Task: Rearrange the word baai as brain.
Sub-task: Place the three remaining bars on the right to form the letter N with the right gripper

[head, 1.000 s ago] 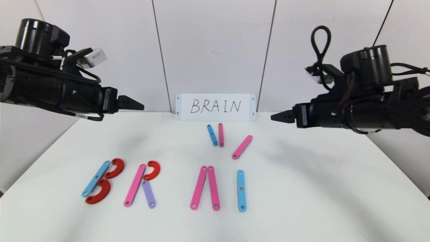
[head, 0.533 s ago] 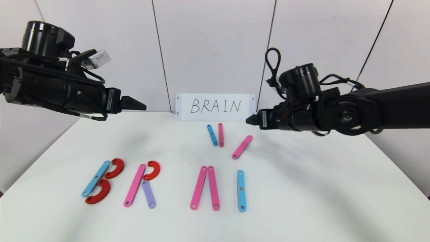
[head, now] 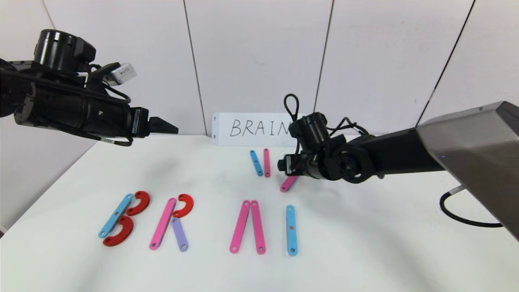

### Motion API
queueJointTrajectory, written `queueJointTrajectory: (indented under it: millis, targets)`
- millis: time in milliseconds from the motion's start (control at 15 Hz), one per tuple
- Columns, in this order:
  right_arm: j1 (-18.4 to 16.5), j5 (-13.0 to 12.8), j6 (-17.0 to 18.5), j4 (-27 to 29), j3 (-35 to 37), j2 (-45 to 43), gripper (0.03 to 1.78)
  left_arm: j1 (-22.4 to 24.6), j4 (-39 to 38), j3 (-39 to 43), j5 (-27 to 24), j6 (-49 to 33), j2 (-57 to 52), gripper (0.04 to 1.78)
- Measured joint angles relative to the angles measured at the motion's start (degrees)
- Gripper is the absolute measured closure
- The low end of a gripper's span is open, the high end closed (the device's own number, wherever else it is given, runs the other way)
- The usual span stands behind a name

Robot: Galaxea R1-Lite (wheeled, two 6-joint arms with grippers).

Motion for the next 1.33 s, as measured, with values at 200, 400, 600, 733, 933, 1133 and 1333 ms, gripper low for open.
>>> queueJointTrajectory:
  millis: [200, 400, 600, 733, 933, 1133, 1333]
  targets:
    - [0.3, -1.33, 1.94, 0.39, -2.23, 3.16, 0.08, 0.0, -0.13, 0.0, 0.0, -0.07, 0.17, 0.08]
    - [0.35, -1.9, 2.16, 0.09, -2.79, 5.03, 0.08, 0.0, -0.11, 0.0, -0.05, -0.02, 0.37, 0.08]
    - [0.33, -1.8, 2.35, 0.0, -3.0, 6.11, 0.16, 0.0, -0.11, 0.0, -0.07, 0.02, 0.45, 0.08]
    - [0.27, -1.8, 2.43, 0.04, -3.39, 6.69, 0.34, 0.0, -0.11, 0.0, -0.16, 0.02, 0.56, 0.08]
    - [0.02, -1.83, 2.49, 0.12, -3.8, 7.19, 0.81, 0.0, -0.13, 0.0, -0.22, 0.02, 0.59, 0.08]
    - [0.02, -1.83, 2.54, 0.09, -3.86, 7.46, 1.33, 0.0, -0.22, 0.0, -0.33, -0.22, 0.61, 0.08]
    - [-0.02, -1.83, 2.54, 0.15, -3.91, 7.5, 1.51, 0.0, -0.57, -0.28, -0.4, -0.41, 0.61, 0.08]
